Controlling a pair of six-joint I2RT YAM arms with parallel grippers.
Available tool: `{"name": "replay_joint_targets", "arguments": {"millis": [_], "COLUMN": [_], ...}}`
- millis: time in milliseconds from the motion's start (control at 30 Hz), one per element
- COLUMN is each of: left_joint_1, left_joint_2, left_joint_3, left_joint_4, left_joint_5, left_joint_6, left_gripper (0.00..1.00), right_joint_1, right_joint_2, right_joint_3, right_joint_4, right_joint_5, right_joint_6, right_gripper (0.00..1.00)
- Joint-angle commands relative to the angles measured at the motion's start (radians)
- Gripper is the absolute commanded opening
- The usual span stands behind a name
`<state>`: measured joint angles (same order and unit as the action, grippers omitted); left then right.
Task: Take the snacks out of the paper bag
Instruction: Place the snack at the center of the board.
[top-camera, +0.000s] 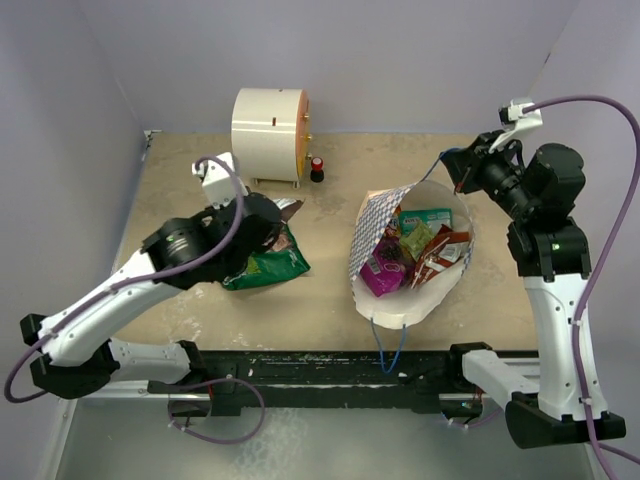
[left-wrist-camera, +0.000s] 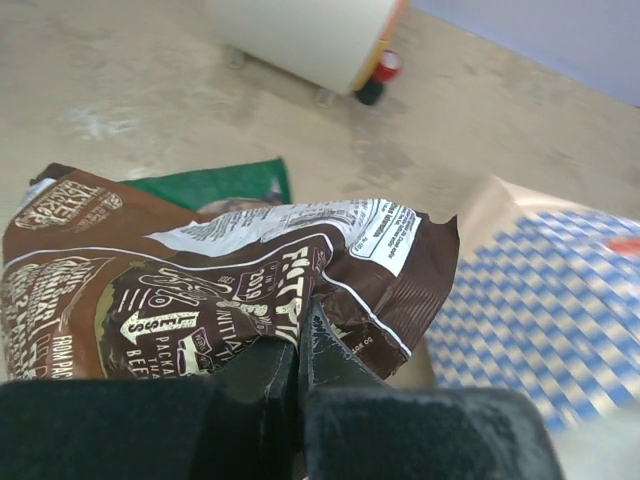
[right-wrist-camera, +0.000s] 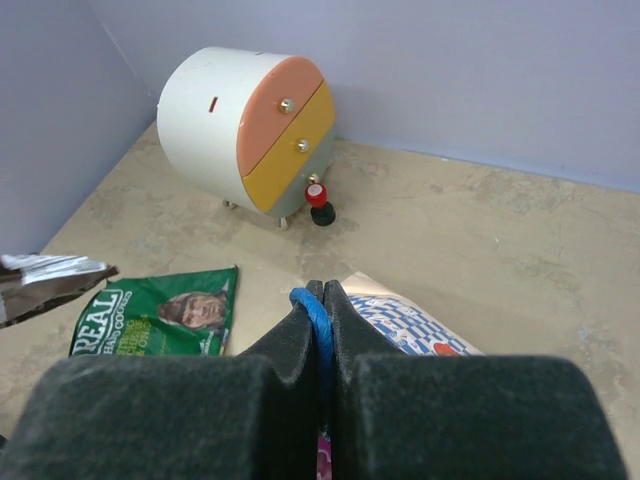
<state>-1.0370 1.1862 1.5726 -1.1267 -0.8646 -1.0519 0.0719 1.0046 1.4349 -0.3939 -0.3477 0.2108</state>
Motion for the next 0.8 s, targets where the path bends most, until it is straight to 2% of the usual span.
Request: {"name": "replay_joint_targets", "arguments": {"millis": [0,133,367,767], "left_joint_1": [0.125,0.199,0.248,0.274], "left_joint_2": [0.023,0.089,0.183,0.242], "left_joint_3": [-0.081,-0.135,-0.240,-0.475], "left_joint_4": [0.114,0.192,0.223,0.582], "left_joint_5": [-0.127,-0.093,-0.025,0.134], "left_joint_6": [-0.074,-0.006,-0.071,-0.059], "left_gripper": [0.00,0.00,0.00,0.00], "right_joint_1": [0.000,0.000,0.000,0.000], "right_joint_2": [-0.048,-0.061,-0.066,-0.048], "right_joint_3": [0.038,0.033,0.035,0.070], "right_joint_4": [0.077,0.052,0.026,-0.014], "right_joint_5": [0.011,0.020,0.023,0.025], "right_joint_6": [0.014,0.005,-0.001,-0.041], "right_gripper": [0.00,0.00,0.00,0.00]}}
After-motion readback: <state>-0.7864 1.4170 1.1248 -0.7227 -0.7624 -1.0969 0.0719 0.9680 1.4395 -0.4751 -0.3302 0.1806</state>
